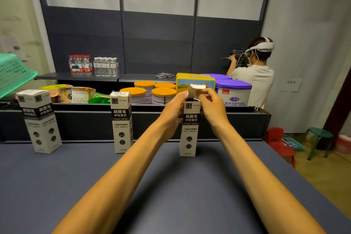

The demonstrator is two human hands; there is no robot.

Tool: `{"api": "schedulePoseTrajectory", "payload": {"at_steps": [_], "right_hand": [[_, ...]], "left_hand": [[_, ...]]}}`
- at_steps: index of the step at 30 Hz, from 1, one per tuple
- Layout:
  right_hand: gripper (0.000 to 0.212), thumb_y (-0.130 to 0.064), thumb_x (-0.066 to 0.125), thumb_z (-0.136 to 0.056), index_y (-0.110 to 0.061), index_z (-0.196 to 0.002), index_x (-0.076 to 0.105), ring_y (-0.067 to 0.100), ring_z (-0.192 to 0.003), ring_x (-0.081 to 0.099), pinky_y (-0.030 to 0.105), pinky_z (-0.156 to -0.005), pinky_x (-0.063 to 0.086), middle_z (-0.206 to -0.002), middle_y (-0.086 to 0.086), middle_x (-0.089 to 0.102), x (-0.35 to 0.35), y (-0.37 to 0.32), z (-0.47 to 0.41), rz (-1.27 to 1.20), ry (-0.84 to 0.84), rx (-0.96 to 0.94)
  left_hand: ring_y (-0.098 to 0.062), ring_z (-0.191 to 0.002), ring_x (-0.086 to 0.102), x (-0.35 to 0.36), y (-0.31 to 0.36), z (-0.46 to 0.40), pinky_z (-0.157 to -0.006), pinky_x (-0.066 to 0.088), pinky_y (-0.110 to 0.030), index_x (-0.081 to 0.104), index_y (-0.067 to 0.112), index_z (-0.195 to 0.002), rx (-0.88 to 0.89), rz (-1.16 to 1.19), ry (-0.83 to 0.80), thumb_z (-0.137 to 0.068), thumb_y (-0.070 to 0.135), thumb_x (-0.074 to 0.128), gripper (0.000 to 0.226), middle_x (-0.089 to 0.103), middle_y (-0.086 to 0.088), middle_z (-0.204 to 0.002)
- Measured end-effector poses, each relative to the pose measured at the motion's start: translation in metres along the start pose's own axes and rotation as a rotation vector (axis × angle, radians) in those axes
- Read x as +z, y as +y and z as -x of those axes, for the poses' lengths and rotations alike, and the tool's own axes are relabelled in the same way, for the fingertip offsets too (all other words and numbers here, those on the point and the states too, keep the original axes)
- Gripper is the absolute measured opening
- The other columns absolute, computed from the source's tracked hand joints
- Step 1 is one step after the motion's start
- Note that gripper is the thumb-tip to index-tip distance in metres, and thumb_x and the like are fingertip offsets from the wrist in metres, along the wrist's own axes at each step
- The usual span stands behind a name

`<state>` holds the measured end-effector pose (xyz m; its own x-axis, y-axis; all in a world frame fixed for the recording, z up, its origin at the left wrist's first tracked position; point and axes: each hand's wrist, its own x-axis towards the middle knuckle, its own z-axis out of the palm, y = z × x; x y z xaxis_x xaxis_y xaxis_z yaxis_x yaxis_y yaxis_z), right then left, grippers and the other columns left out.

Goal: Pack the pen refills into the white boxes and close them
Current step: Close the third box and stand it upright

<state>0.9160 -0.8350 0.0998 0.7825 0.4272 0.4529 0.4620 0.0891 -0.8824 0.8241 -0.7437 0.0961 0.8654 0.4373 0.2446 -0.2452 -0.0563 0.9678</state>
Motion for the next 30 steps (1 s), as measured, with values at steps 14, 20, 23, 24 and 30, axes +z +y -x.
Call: {"api": "schedulePoseTrajectory", "payload": {"at_steps": [14,20,23,24,30], "right_hand": [[0.017,-0.031,0.047,-0.102,-0.034,-0.115,0.058,0.01,-0.101,0.062,0.021,-0.069,0.054,-0.111,-0.007,0.062,-0.001,-0.004,0.007,-0.055,-0.056,-0.091],[0.031,-0.035,0.04,-0.104,-0.02,-0.117,0.064,0.013,-0.101,0.066,0.02,-0.068,0.055,-0.113,-0.001,0.066,-0.006,-0.001,0.014,-0.226,-0.122,-0.085],[0.023,-0.029,0.045,-0.102,-0.02,-0.112,0.064,0.012,-0.095,0.067,0.022,-0.069,0.056,-0.106,-0.001,0.067,-0.006,-0.002,0.014,-0.257,-0.114,-0.093],[0.02,-0.027,0.046,-0.102,-0.021,-0.111,0.063,0.011,-0.094,0.067,0.022,-0.068,0.056,-0.105,-0.002,0.066,-0.006,-0.003,0.014,-0.251,-0.112,-0.097],[0.022,-0.027,0.041,-0.104,-0.035,-0.104,0.061,0.01,-0.098,0.067,0.024,-0.072,0.056,-0.107,-0.004,0.067,-0.01,0.002,0.012,-0.16,-0.131,-0.154]], "left_hand": [[-0.022,-0.102,0.062,0.003,-0.001,-0.006,-0.082,0.054,-0.038,0.055,0.028,-0.119,0.07,-0.043,0.093,-0.1,0.032,0.041,0.024,0.065,-0.006,-0.107],[-0.017,-0.091,0.068,0.012,-0.006,-0.009,-0.07,0.055,-0.03,0.056,0.023,-0.114,0.164,-0.006,0.212,-0.1,0.03,0.046,0.018,0.068,-0.003,-0.101],[-0.013,-0.086,0.07,0.019,-0.006,-0.007,-0.071,0.058,-0.029,0.056,0.023,-0.117,0.209,0.042,0.219,-0.1,0.027,0.047,0.019,0.069,-0.002,-0.099],[-0.013,-0.086,0.069,0.02,-0.006,-0.007,-0.07,0.057,-0.028,0.057,0.023,-0.117,0.219,0.055,0.219,-0.1,0.027,0.047,0.02,0.069,-0.002,-0.1],[-0.01,-0.094,0.067,0.018,-0.007,-0.005,-0.073,0.055,-0.029,0.063,0.024,-0.113,0.255,0.013,0.196,-0.102,0.035,0.04,0.028,0.068,0.0,-0.106]]}}
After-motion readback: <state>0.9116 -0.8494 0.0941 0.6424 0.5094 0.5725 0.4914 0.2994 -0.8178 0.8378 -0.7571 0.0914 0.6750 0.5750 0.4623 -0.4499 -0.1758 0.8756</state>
